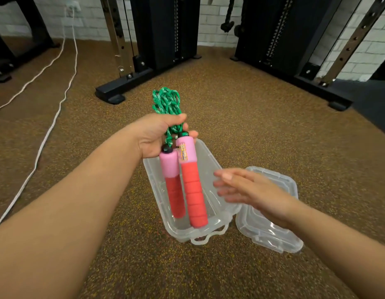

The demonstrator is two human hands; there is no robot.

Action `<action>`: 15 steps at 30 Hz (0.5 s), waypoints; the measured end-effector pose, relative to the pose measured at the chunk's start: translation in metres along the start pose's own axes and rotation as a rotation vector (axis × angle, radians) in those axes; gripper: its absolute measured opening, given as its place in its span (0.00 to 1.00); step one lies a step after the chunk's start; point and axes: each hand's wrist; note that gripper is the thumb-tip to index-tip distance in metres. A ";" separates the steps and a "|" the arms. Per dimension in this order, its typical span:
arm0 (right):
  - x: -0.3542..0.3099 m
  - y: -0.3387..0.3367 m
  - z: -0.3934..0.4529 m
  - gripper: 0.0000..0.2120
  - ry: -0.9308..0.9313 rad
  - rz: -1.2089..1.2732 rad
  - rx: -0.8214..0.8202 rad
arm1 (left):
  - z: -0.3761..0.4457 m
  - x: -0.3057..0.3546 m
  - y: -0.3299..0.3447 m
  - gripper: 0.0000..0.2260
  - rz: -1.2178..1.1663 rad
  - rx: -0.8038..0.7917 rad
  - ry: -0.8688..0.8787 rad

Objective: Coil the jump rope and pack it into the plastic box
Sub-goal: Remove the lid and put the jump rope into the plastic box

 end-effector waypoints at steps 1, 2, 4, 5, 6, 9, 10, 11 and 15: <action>-0.004 0.004 0.006 0.24 -0.079 0.021 -0.001 | 0.003 0.001 0.003 0.03 -0.001 0.013 0.030; -0.007 0.009 0.013 0.27 -0.138 0.026 -0.010 | 0.005 0.001 0.007 0.03 0.007 0.022 0.056; -0.008 0.021 0.027 0.31 -0.210 0.006 -0.032 | 0.010 -0.004 0.014 0.04 0.031 0.029 0.094; -0.006 0.026 0.035 0.31 -0.231 -0.005 -0.038 | 0.013 -0.008 0.017 0.05 0.036 0.033 0.101; -0.002 0.031 0.042 0.29 -0.239 -0.002 -0.039 | 0.016 -0.014 0.018 0.06 0.036 0.036 0.097; 0.015 0.040 0.059 0.21 -0.189 0.015 -0.006 | 0.028 -0.035 0.019 0.07 0.046 0.048 0.043; 0.020 0.042 0.063 0.17 -0.169 0.008 0.004 | 0.032 -0.041 0.019 0.08 0.038 0.062 0.020; 0.024 0.044 0.067 0.14 -0.151 0.022 0.009 | 0.036 -0.046 0.018 0.08 0.019 0.077 -0.001; 0.032 0.046 0.082 0.12 -0.078 0.090 0.006 | 0.055 -0.059 0.010 0.07 -0.037 0.112 -0.111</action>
Point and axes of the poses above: each hand's wrist, its own z-axis towards the middle knuckle, its own y-axis out of the palm, x = y × z, and after that the axes turned 6 degrees about z, right-handed
